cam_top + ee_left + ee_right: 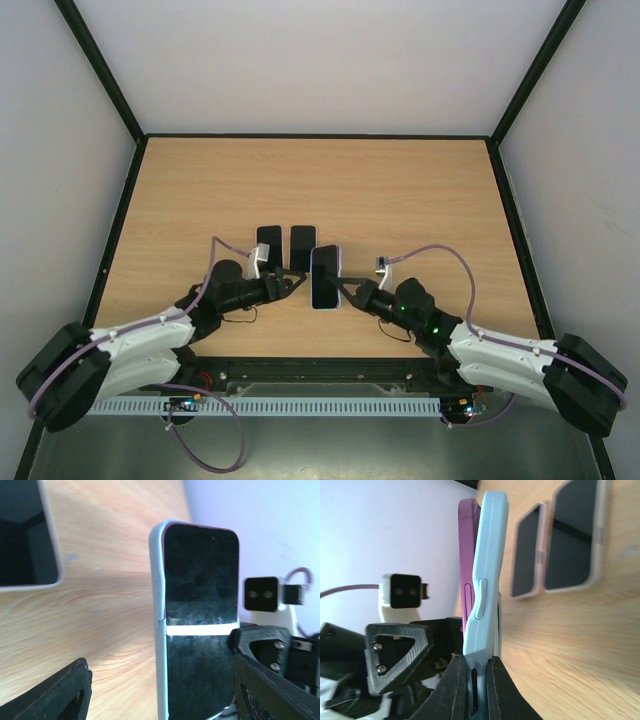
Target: Put the phone into the phone case
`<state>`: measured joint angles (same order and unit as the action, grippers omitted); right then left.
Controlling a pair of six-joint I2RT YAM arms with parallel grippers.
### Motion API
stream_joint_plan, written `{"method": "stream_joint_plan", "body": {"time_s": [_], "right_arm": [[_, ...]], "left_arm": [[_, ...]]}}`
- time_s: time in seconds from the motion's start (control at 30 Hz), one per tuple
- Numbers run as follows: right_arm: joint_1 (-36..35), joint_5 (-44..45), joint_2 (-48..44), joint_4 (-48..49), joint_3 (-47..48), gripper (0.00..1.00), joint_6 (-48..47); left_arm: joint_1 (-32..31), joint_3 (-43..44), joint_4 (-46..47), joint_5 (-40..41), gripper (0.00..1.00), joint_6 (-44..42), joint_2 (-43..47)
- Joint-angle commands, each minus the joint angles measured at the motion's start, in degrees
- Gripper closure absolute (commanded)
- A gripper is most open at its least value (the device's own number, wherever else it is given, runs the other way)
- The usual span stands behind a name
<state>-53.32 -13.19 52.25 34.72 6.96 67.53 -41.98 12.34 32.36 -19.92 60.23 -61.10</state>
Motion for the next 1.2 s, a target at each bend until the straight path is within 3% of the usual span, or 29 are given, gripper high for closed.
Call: {"method": "stream_joint_plan", "body": {"time_s": [0.0,0.2,0.57,0.8,0.9,1.07,1.17], "right_arm": [[-0.29,-2.97,-5.56,12.71,-0.58,0.98,-1.74],[-0.27,-5.4,-7.29,18.06,-1.41,0.98,0.46],[-0.27,-9.51,0.12,30.8,-1.49,0.97,5.54],[-0.27,-10.91,4.3,33.78,-0.82,0.94,7.05],[-0.29,-11.61,4.4,32.18,-0.75,0.85,6.65],[-0.28,-12.19,2.87,27.65,-2.5,0.6,6.26],[-0.26,-13.55,1.9,25.63,-3.46,0.5,6.21]], "left_arm": [[0.48,-0.55,1.16,-5.45,0.23,-0.62,6.82],[0.4,-3.09,9.91,-8.34,0.29,3.19,10.61],[-0.62,-4.84,24.25,-10.43,0.44,8.48,4.0],[-0.93,-4.04,29.07,-13.17,0.79,9.72,-0.54],[-0.92,-5.0,32.29,-12.77,0.96,10.55,-1.1],[-0.85,-5.5,33.92,-12.12,0.98,10.17,-0.45],[-0.83,-5.64,34.11,-11.8,0.98,9.07,0.35]]}}
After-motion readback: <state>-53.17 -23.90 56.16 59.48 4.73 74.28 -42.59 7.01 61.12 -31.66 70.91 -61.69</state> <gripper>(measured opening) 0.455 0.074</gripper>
